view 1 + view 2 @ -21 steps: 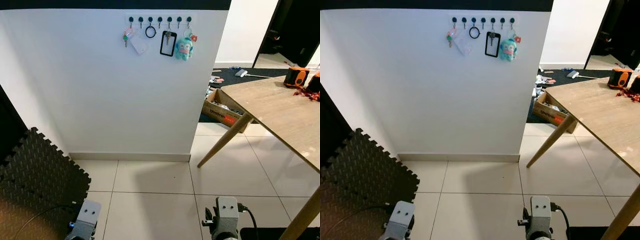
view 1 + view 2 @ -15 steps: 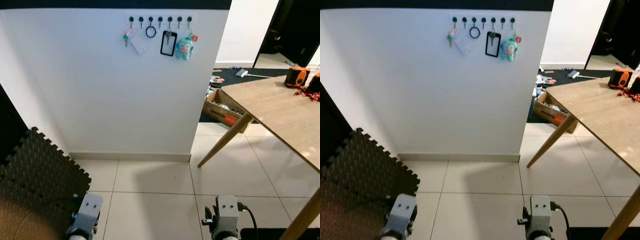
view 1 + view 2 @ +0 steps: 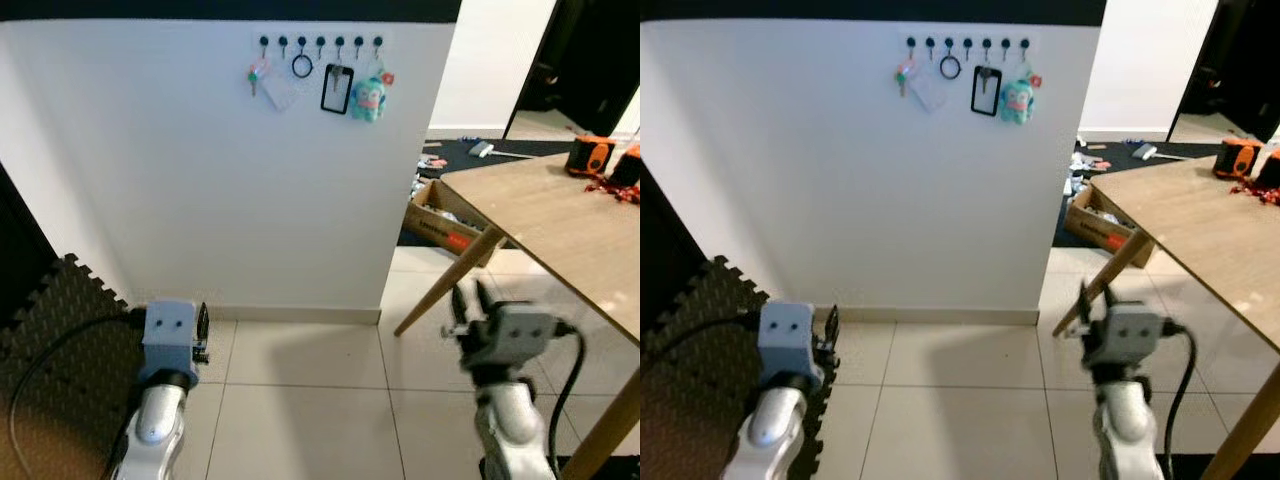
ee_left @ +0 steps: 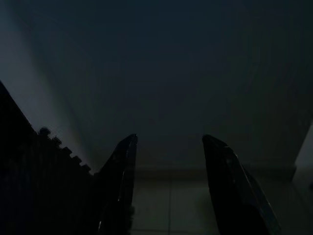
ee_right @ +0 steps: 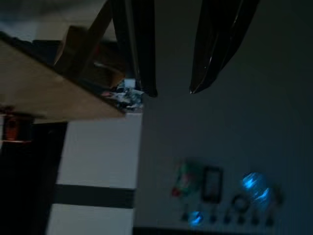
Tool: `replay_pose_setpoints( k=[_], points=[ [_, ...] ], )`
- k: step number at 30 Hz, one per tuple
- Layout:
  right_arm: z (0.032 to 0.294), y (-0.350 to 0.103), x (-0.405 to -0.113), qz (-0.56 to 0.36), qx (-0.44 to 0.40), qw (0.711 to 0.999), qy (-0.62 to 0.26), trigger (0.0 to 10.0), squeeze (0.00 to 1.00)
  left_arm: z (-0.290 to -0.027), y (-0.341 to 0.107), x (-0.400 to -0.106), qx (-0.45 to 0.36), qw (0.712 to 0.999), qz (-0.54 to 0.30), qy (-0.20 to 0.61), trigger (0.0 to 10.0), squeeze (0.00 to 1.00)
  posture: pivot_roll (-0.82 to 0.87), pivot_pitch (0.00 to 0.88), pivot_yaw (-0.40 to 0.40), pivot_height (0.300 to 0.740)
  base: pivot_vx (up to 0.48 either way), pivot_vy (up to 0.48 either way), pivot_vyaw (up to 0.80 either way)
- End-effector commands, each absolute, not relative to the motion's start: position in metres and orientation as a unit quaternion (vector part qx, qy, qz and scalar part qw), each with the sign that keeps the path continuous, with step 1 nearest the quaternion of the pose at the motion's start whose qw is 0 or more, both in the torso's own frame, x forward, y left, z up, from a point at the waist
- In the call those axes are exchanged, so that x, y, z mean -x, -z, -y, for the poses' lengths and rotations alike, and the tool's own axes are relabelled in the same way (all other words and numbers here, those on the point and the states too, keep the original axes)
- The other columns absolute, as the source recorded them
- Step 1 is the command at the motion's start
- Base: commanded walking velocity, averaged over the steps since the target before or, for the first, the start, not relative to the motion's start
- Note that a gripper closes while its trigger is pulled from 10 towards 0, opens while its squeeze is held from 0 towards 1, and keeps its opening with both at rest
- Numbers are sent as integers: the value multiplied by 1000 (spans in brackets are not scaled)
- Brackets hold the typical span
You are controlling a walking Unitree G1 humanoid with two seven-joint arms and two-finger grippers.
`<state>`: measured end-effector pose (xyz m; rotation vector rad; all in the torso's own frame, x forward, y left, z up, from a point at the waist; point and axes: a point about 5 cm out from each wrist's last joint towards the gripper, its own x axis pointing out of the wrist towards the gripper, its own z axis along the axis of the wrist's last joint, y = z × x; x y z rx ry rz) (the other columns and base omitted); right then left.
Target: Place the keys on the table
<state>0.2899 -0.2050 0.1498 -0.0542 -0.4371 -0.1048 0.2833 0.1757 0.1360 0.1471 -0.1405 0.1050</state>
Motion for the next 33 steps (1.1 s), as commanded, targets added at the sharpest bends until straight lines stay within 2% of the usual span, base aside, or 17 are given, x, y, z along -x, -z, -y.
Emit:
replay_pose_setpoints(
  k=[1, 6, 10, 24, 33],
  points=[
    [203, -144, -292, 197, 18, 979, 49, 10000, 0, -164, -148, -287, -71, 993, 86, -38, 10000, 0, 46, 82, -3, 740, 0, 0, 0],
    [185, -145, -292, 189, 4, 982, 19, 10000, 0, -154, -166, -290, -84, 990, 109, -14, 10000, 0, 49, 80, -6, 740, 0, 0, 0],
    [173, -151, -291, 181, -11, 983, 6, 10000, 0, -148, -178, -291, -85, 989, 122, -10, 10000, 0, 61, 77, -9, 740, 384, 0, 0],
    [169, -155, -293, 171, -14, 985, -5, 10000, 0, -148, -185, -292, -88, 989, 118, -14, 10000, 0, 69, 80, -10, 740, 480, 0, 0],
    [166, -166, -292, 190, 12, 982, -16, 10000, 0, -147, -187, -291, -87, 989, 115, -12, 10000, 0, 66, 80, -9, 740, 449, 0, 0]
  ],
)
